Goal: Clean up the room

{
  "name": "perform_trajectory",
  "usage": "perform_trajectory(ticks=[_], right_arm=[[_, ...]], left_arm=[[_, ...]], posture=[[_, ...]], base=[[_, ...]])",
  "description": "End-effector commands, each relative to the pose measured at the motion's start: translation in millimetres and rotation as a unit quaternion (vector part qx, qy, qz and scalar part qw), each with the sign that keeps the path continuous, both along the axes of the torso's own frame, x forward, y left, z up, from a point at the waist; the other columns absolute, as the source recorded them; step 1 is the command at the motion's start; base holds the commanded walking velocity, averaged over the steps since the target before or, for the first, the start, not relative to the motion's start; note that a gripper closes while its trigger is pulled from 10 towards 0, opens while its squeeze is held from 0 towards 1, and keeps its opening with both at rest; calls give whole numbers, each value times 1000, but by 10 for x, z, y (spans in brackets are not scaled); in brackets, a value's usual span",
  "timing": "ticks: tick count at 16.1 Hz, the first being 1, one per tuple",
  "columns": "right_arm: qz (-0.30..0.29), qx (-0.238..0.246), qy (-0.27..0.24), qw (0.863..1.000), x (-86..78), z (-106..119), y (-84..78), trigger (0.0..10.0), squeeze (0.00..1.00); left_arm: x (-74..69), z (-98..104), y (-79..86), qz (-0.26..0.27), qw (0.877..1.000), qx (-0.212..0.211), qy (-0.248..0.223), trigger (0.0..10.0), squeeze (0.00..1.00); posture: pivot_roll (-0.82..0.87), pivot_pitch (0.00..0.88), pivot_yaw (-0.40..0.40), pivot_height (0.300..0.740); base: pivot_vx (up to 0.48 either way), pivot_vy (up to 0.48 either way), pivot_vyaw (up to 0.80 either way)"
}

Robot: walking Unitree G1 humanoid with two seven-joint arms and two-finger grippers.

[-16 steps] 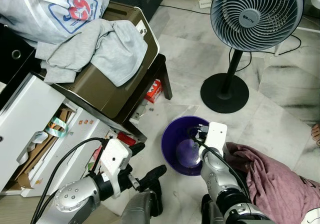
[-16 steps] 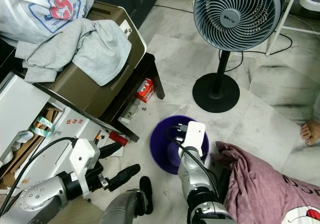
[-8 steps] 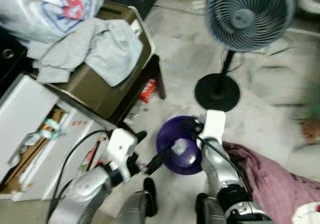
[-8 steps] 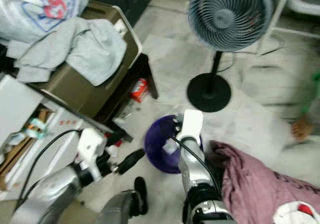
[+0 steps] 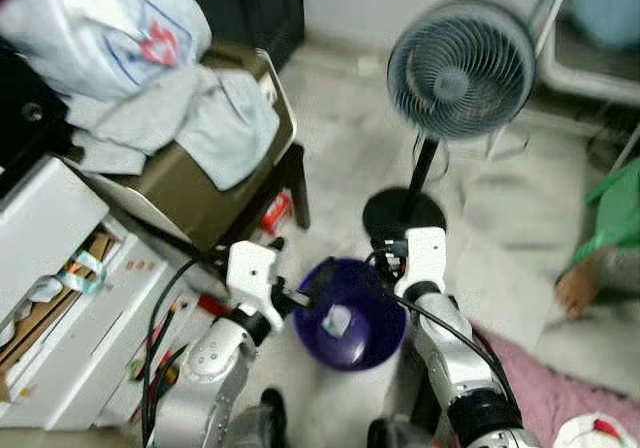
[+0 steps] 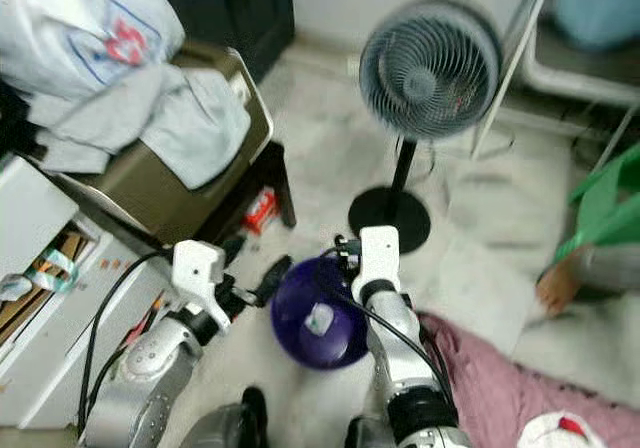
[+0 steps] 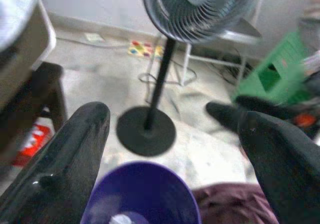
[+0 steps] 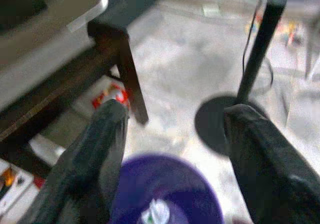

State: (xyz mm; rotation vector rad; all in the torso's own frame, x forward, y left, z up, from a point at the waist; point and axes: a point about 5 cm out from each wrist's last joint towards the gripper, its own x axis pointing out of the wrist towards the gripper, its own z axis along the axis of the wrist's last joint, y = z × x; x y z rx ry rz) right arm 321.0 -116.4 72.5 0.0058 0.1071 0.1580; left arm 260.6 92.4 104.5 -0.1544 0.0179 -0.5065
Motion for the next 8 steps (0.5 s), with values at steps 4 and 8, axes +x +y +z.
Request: perform_trajectory(ticks=[4,8], right_arm=[[21,-24,-1,999,27,1,48,10000,1000],[40,-25,-22,999,30,64,69,10000,1000]], left_arm=[[215,-27,117,64,998,27,-11,10000,0],[260,-57,149,73,997,22,-14,10000,0]], posture=[[39,12,-7,740],[30,0,9,740]], base=[[0,0,0],[0,0,0]])
